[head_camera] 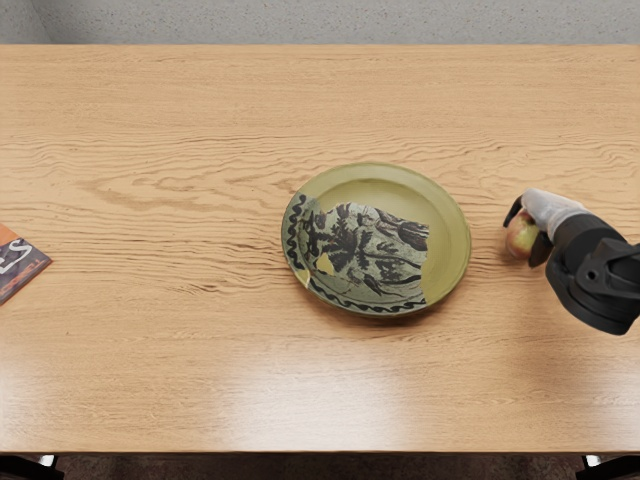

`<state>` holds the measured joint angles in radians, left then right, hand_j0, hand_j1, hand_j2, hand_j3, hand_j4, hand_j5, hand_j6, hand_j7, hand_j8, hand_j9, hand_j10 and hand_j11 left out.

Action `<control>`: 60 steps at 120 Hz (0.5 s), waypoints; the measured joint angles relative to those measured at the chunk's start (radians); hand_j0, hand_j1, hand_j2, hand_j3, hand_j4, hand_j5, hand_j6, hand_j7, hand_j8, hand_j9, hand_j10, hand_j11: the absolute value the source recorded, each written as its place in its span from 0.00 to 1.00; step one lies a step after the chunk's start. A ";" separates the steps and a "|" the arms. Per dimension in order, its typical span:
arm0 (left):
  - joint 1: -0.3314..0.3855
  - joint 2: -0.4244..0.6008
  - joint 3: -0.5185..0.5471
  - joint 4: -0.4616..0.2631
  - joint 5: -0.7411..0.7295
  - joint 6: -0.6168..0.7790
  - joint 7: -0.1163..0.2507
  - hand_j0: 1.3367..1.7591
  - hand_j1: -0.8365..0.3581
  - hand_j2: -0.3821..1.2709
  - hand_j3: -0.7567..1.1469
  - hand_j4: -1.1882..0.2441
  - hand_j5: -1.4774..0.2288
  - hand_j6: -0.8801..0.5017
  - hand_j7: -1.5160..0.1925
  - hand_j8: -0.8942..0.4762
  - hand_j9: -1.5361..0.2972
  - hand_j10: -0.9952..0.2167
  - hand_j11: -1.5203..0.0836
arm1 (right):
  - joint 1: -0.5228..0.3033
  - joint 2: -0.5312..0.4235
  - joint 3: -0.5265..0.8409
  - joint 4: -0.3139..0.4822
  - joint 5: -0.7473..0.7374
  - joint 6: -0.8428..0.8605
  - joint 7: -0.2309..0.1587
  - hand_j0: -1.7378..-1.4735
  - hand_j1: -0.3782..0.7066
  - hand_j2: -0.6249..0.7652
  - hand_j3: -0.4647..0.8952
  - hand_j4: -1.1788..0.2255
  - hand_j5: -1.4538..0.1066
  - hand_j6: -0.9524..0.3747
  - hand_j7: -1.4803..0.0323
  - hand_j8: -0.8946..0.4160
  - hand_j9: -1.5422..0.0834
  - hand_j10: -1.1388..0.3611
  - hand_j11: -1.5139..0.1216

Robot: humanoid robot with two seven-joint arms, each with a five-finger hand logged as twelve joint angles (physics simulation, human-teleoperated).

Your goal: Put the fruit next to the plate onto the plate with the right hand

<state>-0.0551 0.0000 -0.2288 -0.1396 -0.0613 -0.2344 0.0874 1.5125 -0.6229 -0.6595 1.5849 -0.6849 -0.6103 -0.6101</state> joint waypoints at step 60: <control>0.008 0.000 -0.002 0.000 -0.001 0.000 0.000 0.76 0.99 0.23 0.40 0.83 0.87 0.64 0.89 0.65 0.84 0.82 0.95 | 0.185 -0.102 0.041 0.149 0.066 0.001 0.000 0.32 0.49 0.42 0.34 0.47 0.46 0.48 0.51 0.42 0.51 0.41 0.49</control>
<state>-0.0476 0.0000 -0.2311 -0.1395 -0.0620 -0.2347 0.0874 1.6974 -0.7248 -0.6183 1.7344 -0.6192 -0.6095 -0.6104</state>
